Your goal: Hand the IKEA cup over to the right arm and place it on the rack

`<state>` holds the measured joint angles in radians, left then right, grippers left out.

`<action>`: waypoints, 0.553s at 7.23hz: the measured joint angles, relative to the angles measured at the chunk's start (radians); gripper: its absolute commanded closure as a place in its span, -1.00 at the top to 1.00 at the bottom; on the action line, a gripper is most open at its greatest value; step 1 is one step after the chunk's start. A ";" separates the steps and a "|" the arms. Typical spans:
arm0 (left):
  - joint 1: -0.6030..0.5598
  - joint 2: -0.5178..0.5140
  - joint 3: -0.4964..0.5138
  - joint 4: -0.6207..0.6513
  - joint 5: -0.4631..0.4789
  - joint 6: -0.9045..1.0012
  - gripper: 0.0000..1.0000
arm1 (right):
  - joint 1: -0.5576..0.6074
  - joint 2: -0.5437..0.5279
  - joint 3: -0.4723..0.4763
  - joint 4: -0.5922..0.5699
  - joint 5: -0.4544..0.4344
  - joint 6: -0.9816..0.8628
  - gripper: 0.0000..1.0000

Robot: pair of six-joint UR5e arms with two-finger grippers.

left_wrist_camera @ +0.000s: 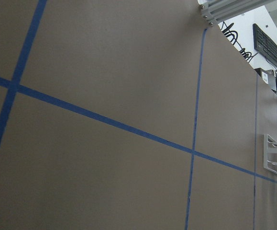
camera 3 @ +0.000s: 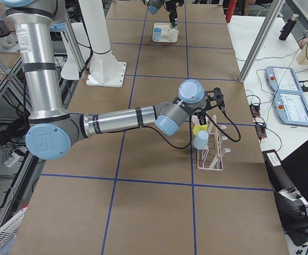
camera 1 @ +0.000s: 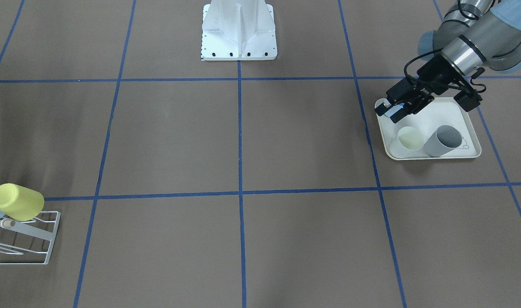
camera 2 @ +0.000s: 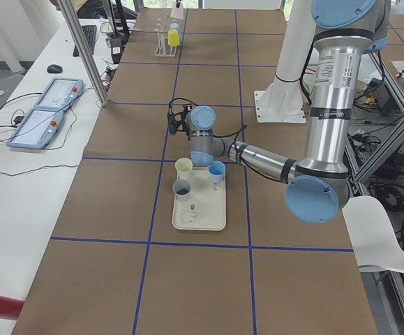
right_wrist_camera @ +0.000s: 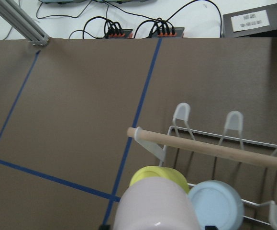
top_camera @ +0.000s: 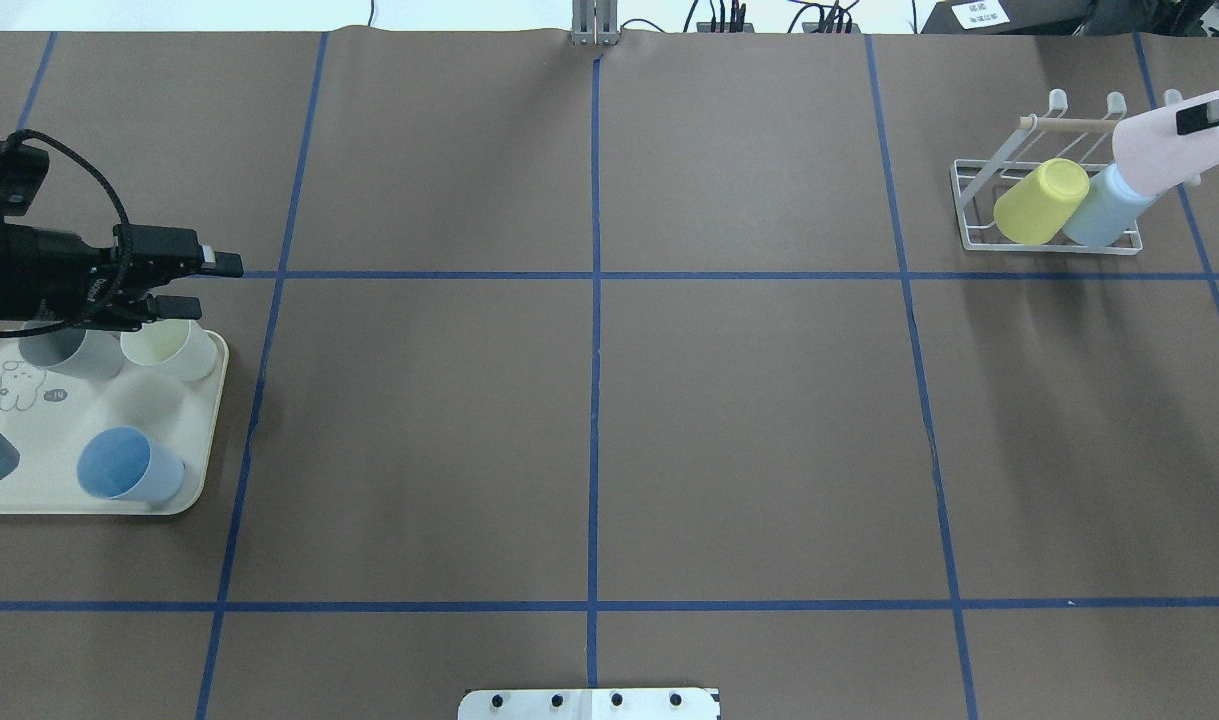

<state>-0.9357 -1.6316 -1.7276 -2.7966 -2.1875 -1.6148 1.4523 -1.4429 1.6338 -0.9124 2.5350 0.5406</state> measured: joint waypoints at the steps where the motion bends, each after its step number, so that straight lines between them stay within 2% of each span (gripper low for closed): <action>1: -0.022 0.010 0.002 0.023 -0.007 0.023 1.00 | 0.014 -0.002 0.000 -0.088 -0.030 -0.094 -0.57; 4: -0.045 0.038 0.002 0.037 -0.009 0.063 1.00 | 0.020 0.060 -0.005 -0.405 -0.142 -0.347 -0.56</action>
<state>-0.9810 -1.5935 -1.7253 -2.7597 -2.1967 -1.5518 1.4726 -1.3833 1.6283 -1.3174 2.3926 0.1933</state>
